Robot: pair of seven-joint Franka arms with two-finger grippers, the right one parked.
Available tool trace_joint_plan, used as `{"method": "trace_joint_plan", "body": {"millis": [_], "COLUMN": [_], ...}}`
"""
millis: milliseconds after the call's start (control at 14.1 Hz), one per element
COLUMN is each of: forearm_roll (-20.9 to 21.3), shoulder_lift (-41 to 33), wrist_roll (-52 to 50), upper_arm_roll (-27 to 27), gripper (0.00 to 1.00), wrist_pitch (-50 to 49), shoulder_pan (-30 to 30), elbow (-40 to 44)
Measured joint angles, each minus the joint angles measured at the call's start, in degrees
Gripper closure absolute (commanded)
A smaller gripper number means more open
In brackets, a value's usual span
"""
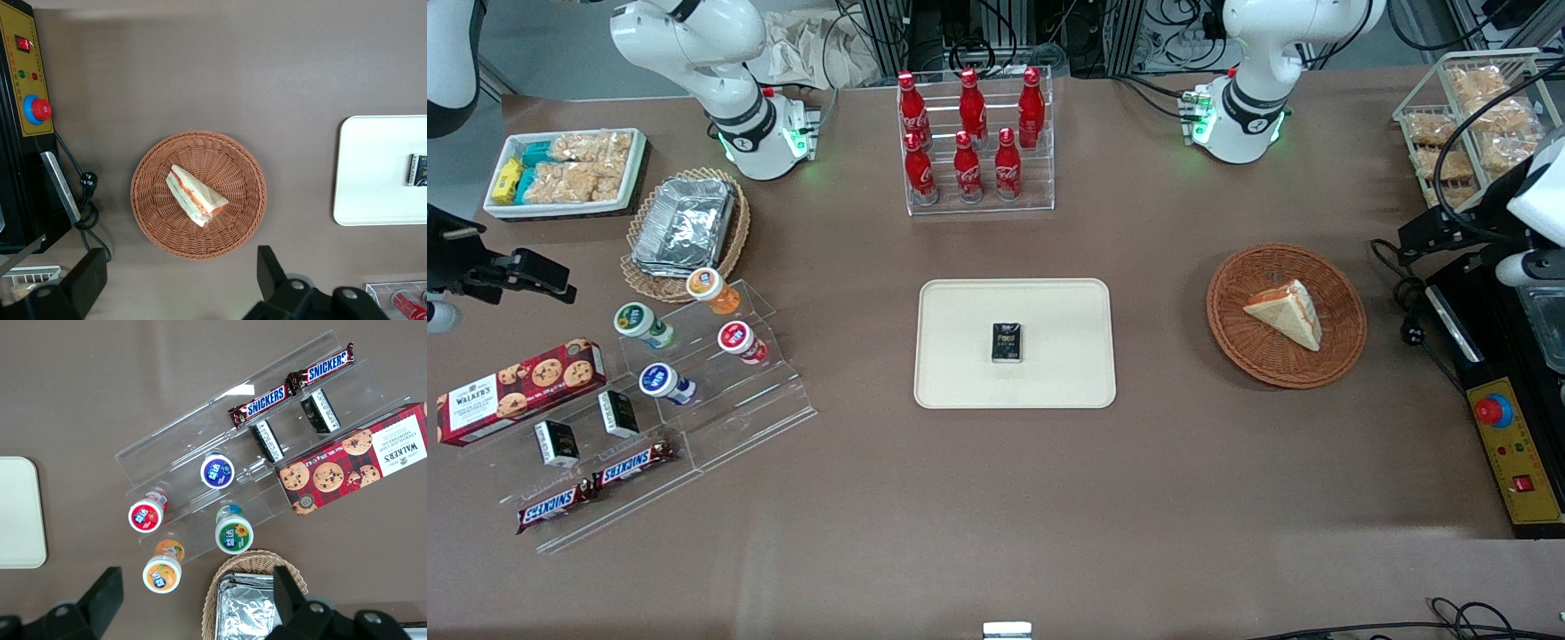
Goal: Place sandwich from basket to tray
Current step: 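Move the left gripper over the wrapped sandwich in the wicker basket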
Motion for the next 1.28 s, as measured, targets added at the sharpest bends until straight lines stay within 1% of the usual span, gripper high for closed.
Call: {"method": "trace_joint_plan", "body": {"millis": [355,496,709,922,1064,1277], "forearm_roll": [0.0,0.0,0.0,0.0,0.0,0.0], "shoulder_lift": [0.0,0.1,0.8,-0.3,-3.2,-7.3], "wrist_roll": [-1.5,-5.8,-15.7,-23.1,-27.9,-32.8], "upper_arm_roll": [0.1,0.1,0.0,-0.2,-0.2,-0.5], "gripper": [0.00,0.00,0.00,0.00,0.00,0.00], "wrist_pitch": [0.0,0.0,0.9,8.7,15.3,22.2], "shoulder_pan": [0.3,0.3,0.2,0.1,0.1,0.1], "elbow": [0.0,0.0,-1.1,-8.2,-16.4,-28.0]}}
